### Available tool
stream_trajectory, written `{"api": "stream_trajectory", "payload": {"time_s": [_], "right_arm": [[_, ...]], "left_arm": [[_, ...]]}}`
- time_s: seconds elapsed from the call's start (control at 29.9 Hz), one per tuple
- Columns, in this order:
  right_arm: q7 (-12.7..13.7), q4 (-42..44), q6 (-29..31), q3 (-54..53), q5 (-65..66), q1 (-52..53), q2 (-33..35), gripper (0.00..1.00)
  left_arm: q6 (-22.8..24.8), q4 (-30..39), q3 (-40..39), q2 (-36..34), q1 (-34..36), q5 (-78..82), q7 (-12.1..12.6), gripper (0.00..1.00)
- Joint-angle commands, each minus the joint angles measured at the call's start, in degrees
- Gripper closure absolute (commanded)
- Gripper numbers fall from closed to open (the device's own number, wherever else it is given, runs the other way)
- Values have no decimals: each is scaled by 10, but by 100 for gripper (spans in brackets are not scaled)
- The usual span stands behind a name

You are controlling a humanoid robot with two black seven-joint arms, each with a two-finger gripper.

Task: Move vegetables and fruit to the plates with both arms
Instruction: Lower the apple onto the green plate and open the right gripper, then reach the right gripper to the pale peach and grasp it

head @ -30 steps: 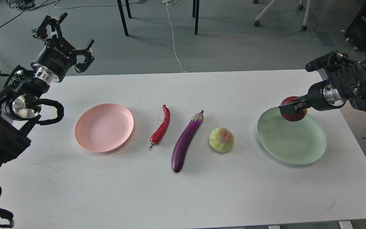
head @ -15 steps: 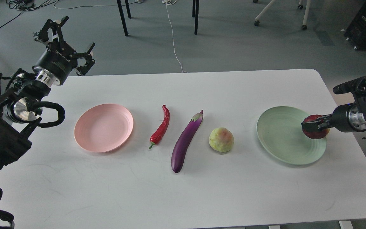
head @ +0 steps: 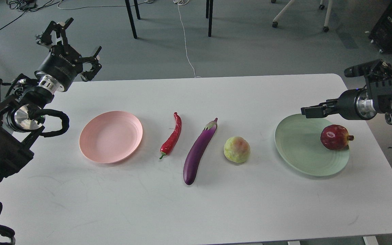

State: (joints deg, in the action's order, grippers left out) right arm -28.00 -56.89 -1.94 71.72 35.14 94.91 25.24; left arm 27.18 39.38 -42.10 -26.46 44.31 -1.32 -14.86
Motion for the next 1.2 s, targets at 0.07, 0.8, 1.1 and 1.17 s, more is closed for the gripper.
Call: {"api": "stream_trajectory", "payload": {"time_s": [0.07, 0.8, 1.1, 1.17], "right_arm": [[0, -88, 3, 1, -22, 84, -92, 3], [0, -103, -31, 101, -124, 38, -252, 7], [0, -103, -32, 73, -149, 44, -252, 7], [0, -103, -31, 55, -150, 46, -252, 7]], "left_arm": [[0, 0, 0, -1, 0, 0, 0, 2], [8, -1, -2, -31, -20, -1, -1, 2], [8, -1, -2, -31, -20, -1, -1, 2], [8, -2, -2, -31, -20, -1, -1, 2]]}}
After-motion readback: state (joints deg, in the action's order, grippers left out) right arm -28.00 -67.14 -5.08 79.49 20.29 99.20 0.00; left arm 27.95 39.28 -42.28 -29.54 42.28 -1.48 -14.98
